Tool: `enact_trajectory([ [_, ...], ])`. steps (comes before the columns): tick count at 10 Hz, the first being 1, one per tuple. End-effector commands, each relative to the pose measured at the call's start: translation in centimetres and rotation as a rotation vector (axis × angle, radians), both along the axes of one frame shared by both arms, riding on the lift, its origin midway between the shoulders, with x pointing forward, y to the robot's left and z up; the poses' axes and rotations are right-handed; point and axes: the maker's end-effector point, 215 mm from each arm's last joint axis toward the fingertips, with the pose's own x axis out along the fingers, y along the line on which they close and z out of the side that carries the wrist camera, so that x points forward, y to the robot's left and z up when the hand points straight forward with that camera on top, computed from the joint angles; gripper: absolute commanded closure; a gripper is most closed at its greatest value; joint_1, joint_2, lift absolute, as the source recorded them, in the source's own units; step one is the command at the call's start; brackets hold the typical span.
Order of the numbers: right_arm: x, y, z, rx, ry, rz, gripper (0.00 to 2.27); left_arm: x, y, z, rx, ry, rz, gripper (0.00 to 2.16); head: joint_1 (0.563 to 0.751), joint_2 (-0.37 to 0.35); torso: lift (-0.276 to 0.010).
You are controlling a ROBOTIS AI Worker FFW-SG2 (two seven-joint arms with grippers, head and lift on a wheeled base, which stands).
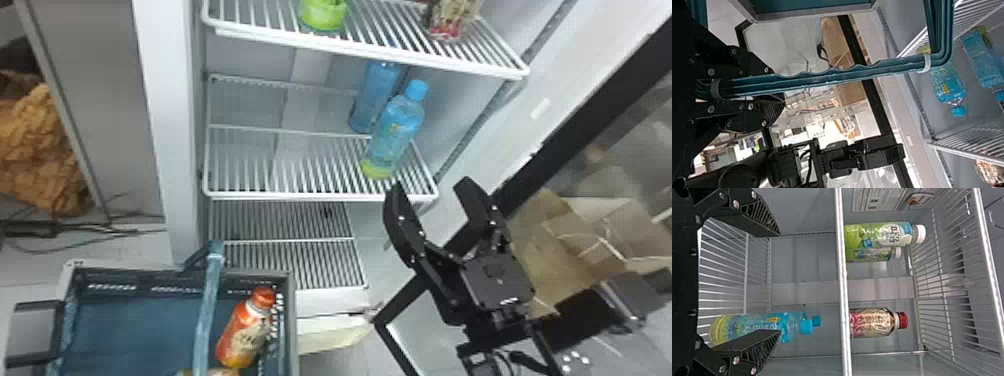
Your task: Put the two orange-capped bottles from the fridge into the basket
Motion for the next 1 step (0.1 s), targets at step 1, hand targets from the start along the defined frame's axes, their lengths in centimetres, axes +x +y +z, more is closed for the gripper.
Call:
enact_trajectory([
  [1,-0.01,-0.01,0.11,0.002,-0.003,0.0,0.2,-0.05,-0.01,0.02,-0.001,0.0,0.0,1.2,0.695,-0.35,-0.235],
])
